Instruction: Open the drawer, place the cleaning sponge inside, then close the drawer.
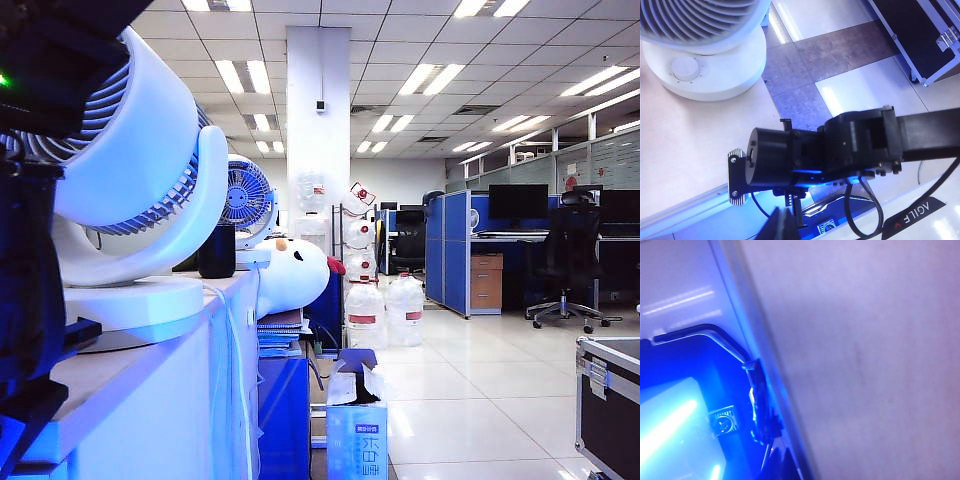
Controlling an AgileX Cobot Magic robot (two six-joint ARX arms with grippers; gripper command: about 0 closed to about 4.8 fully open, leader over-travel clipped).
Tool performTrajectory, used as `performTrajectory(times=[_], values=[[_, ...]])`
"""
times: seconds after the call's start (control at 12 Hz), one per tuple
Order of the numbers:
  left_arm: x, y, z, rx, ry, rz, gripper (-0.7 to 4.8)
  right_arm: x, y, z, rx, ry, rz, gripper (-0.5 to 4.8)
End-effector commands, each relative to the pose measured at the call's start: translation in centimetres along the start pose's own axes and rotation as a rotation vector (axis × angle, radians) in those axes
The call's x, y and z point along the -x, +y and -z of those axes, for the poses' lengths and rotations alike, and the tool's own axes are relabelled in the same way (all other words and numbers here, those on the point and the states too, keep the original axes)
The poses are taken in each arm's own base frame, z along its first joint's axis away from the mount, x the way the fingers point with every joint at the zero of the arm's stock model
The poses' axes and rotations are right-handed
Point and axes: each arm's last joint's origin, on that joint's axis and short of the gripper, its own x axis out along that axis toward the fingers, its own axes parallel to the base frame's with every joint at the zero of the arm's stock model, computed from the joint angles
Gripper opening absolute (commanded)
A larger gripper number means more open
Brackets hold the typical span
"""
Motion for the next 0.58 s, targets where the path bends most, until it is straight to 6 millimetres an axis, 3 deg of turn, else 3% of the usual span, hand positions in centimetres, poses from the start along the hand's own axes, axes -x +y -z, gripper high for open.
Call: performTrajectory(times=[0.08, 0.58], values=[[0.1, 0.0, 0.0, -0.004, -0.004, 0.001, -0.05, 0.4, -1.0, -0.2, -0.016, -0.009, 0.137, -0.06], [0.1, 0.0, 0.0, -0.005, -0.004, 0.001, -0.05, 4.1, -0.6, -1.6, -0.008, -0.115, -0.159, -0.06]])
